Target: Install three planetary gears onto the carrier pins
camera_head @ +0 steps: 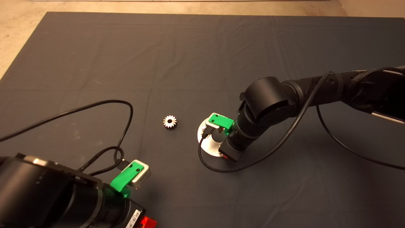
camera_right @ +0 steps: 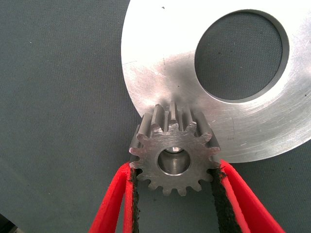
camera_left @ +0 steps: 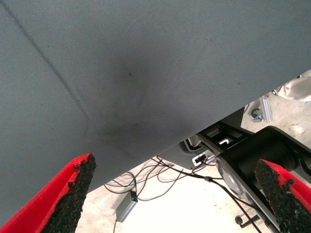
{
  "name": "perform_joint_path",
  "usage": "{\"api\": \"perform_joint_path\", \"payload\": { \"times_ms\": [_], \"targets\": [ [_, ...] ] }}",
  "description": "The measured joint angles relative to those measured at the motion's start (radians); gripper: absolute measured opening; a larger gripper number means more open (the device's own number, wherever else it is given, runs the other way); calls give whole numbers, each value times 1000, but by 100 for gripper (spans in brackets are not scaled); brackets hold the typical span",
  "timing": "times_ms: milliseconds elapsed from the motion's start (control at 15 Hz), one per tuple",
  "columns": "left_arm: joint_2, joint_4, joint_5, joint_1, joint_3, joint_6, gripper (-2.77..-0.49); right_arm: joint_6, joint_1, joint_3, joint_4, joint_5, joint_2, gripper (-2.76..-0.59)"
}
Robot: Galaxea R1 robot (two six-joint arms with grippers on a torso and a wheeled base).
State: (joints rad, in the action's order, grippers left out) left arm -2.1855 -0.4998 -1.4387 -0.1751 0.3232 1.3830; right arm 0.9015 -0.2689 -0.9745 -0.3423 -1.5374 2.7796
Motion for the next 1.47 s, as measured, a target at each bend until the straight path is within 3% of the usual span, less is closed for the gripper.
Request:
{"api": "perform_joint_path", "payload": {
  "times_ms": [1067,1467],
  "targets": [
    [3,0,0,0,0,0,-90,-15,11,-13,-16,-1,4,-255],
    [5,0,0,0,0,0,-90,-28,11,-26,-20,-10,13,-255]
  ]
}}
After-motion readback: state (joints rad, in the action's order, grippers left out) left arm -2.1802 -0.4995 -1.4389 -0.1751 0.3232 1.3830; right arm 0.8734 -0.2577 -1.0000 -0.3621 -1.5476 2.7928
